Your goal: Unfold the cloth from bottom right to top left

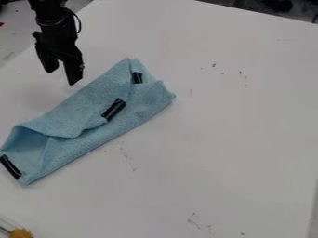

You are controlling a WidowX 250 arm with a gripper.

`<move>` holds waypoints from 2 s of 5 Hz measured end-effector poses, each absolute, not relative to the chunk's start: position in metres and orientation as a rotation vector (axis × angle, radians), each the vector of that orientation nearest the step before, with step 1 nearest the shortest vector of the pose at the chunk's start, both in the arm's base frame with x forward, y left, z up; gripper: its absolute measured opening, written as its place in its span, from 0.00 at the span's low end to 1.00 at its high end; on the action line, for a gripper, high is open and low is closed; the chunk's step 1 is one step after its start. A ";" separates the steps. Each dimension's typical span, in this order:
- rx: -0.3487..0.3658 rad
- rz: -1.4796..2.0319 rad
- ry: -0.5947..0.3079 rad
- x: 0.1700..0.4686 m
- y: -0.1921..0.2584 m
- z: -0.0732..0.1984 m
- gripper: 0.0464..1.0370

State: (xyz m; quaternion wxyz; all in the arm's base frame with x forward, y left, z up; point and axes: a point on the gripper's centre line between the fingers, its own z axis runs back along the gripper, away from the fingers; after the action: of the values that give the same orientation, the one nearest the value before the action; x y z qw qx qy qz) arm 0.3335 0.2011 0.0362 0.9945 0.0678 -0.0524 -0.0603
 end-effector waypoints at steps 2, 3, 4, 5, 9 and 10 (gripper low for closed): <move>0.134 -0.157 -0.061 0.335 0.181 0.015 0.96; 0.142 -0.218 -0.043 0.343 0.159 0.014 0.96; 0.194 -0.251 -0.043 0.348 0.156 0.031 0.96; 0.302 -0.273 -0.069 0.358 0.159 0.056 0.96; 0.198 -0.189 -0.134 0.322 0.101 0.080 0.96; 0.168 -0.182 -0.113 0.316 0.084 0.072 0.96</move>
State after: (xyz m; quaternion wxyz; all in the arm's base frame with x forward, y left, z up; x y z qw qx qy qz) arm 0.3156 0.0840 0.0716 0.9907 0.0839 -0.0563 -0.0909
